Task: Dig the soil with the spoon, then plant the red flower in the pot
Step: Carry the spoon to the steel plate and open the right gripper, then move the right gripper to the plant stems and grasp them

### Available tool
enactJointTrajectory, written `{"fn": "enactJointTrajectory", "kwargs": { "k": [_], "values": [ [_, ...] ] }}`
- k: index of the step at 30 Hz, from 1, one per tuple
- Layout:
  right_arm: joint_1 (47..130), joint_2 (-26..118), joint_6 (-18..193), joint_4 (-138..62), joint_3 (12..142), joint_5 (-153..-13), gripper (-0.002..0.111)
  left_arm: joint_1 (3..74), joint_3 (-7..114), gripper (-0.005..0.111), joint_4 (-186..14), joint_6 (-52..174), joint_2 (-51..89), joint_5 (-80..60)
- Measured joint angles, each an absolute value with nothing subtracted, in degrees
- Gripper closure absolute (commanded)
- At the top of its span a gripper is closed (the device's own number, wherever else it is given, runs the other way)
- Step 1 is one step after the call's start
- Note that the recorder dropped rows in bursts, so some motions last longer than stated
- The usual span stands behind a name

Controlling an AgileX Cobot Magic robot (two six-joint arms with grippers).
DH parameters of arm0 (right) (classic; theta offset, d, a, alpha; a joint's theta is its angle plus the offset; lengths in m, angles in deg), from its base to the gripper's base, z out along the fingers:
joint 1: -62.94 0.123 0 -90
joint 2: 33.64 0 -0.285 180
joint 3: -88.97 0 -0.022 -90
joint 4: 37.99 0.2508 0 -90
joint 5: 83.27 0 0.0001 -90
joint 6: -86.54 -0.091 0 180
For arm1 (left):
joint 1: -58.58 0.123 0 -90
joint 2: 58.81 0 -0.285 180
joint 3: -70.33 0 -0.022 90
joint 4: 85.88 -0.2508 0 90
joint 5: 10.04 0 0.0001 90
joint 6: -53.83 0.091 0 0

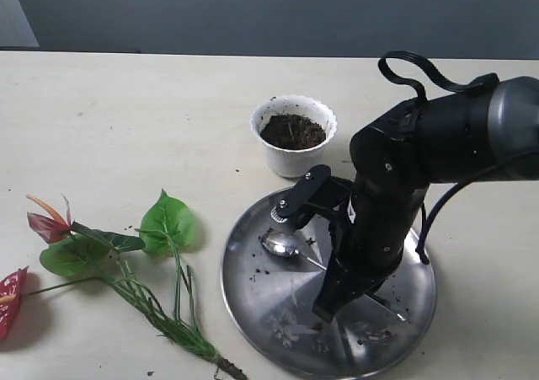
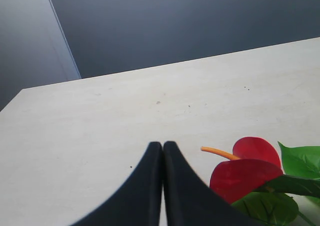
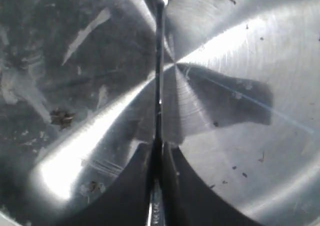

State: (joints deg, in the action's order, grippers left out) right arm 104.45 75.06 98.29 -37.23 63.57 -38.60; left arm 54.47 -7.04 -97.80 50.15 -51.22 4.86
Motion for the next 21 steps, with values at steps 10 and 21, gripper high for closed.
{"fn": "enactJointTrajectory", "kwargs": {
  "k": [10, 21],
  "values": [
    [104.71, 73.23, 100.08, -23.29, 63.57, -48.36, 0.071, 54.47, -7.04, 0.105, -97.8, 50.15, -51.22, 4.86],
    [112.78, 75.3, 122.05, -0.84, 74.16, -49.82, 0.065, 54.47, -7.04, 0.105, -97.8, 50.15, -51.22, 4.86]
  ]
}}
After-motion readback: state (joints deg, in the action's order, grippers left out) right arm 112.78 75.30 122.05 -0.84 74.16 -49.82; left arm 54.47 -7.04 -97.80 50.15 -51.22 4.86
